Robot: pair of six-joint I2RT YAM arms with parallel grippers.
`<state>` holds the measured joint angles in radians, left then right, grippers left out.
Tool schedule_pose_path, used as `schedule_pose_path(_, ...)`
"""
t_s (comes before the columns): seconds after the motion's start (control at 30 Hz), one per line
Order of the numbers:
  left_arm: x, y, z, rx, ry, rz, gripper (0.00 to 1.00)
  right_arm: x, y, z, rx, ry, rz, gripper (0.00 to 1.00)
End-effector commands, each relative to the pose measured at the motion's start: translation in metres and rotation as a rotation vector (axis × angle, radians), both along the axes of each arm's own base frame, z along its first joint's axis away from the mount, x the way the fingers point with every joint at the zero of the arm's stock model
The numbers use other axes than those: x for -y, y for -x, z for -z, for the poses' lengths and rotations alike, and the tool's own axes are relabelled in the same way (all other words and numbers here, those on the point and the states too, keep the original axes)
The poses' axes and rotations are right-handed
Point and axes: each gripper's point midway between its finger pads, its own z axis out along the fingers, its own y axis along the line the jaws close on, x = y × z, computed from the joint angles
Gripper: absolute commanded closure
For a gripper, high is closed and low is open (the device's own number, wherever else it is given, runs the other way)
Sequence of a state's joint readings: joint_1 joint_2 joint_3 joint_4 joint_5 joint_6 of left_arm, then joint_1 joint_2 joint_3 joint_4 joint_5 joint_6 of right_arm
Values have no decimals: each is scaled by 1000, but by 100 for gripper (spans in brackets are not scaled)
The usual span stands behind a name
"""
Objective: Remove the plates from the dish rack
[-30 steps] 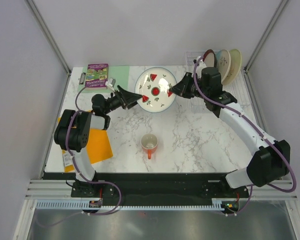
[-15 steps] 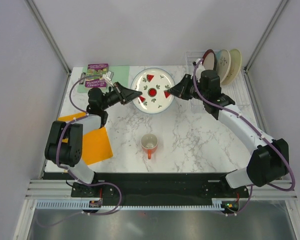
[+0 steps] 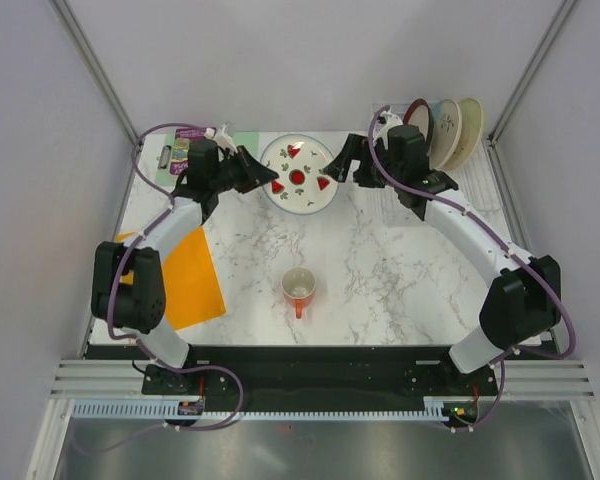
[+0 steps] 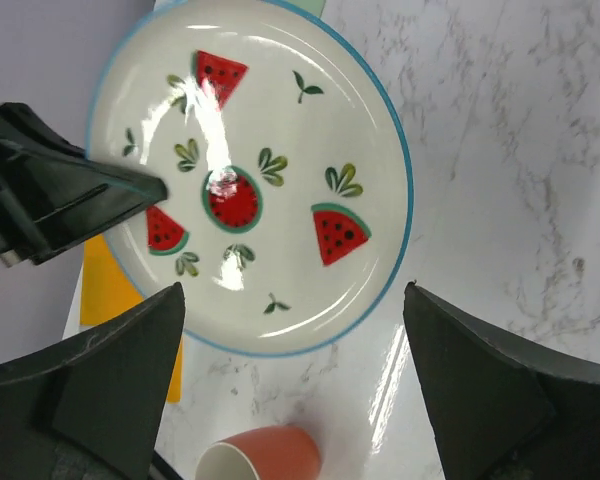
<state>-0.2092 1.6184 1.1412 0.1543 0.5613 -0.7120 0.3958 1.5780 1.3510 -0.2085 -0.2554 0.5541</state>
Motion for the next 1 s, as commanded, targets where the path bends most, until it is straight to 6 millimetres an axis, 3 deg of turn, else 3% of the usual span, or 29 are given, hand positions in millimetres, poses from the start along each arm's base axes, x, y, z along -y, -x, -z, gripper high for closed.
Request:
schedule_pose_path(0.0, -44, -57, 40, -43, -192, -167, 98, 30, -21, -64, 204, 50, 92, 3)
schedule_pose_path(0.03, -46, -61, 57, -92, -206, -166, 98, 34, -21, -64, 210, 62, 100, 3)
schedule_pose_path(0.13, -46, -78, 58, -89, -211, -159, 98, 55, -27, -58, 210, 100, 134, 2)
schedule_pose_path(0.27, -47, -93, 85, -143, -231, -161, 98, 80, -34, -49, 195, 126, 171, 2)
schedule_pose_path(0.4, -54, -95, 106, -180, -242, -171, 98, 99, -40, -39, 178, 139, 189, 2)
schedule_pose_path(0.67, -76, -78, 152, -293, -311, -220, 98, 158, -64, -28, 156, 347, 427, 2)
schedule_pose_path(0.73, -81, -71, 165, -324, -337, -228, 82, 167, -70, -20, 141, 411, 449, 2)
schedule_pose_path(0.97, -92, -58, 192, -402, -393, -260, 78, 181, -76, -18, 130, 477, 504, 2)
